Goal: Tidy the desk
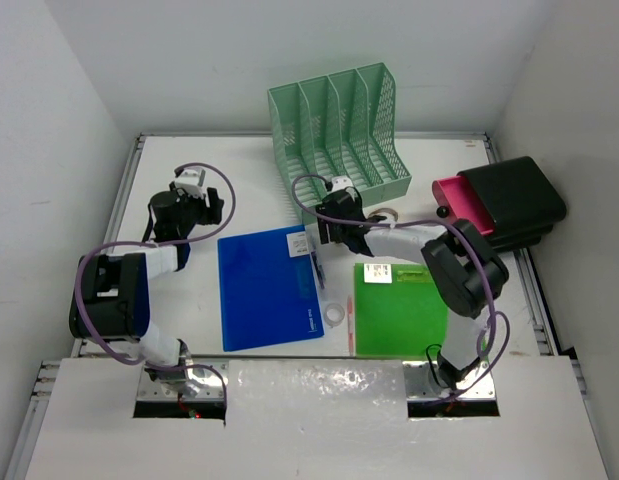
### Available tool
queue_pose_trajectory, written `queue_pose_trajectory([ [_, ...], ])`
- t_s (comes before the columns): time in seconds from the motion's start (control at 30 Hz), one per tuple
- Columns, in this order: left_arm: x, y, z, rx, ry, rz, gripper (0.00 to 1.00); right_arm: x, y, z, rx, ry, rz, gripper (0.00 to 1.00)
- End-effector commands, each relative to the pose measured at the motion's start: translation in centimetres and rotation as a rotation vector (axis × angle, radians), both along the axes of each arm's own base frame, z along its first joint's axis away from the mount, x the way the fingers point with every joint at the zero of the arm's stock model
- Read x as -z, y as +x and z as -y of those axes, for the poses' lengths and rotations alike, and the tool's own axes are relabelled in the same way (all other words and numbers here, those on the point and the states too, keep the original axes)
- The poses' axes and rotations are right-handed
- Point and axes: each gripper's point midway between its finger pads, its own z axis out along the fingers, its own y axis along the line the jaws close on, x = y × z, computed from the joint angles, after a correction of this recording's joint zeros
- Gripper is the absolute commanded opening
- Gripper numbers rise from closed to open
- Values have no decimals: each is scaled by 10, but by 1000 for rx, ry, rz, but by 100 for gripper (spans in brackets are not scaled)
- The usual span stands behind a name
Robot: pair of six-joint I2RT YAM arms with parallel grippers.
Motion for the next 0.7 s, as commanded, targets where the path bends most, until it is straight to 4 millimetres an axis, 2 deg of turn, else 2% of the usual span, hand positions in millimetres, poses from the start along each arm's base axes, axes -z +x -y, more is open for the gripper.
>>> queue_pose_trajectory([
  [0.0, -14, 9, -2, 3, 9, 43, 61, -13, 27, -7, 147, 101, 73, 67],
  [0.13, -2, 9, -3, -1, 6, 0, 60, 4, 25, -12, 143, 92, 31, 63],
  [0.2, 4, 10, -2, 3, 6, -17, 59, 14, 19, -8, 157, 78, 12, 62],
  [0.3, 4, 11, -3, 1, 3, -20, 59, 20, 13, 2, 181, 66, 15, 60],
  [0.43, 2, 10, -2, 3, 7, -11, 59, 21, 11, 2, 175, 71, 10, 56],
  [0.53, -7, 8, -6, -14, 19, 16, 59, 26, 9, -1, 159, 70, -8, 42],
  [0.57, -19, 8, -7, -19, 30, 61, 59, 29, 8, -1, 157, 68, -15, 32],
  [0.67, -25, 3, -6, -14, 38, 100, 59, 28, 6, 0, 146, 64, -12, 17],
])
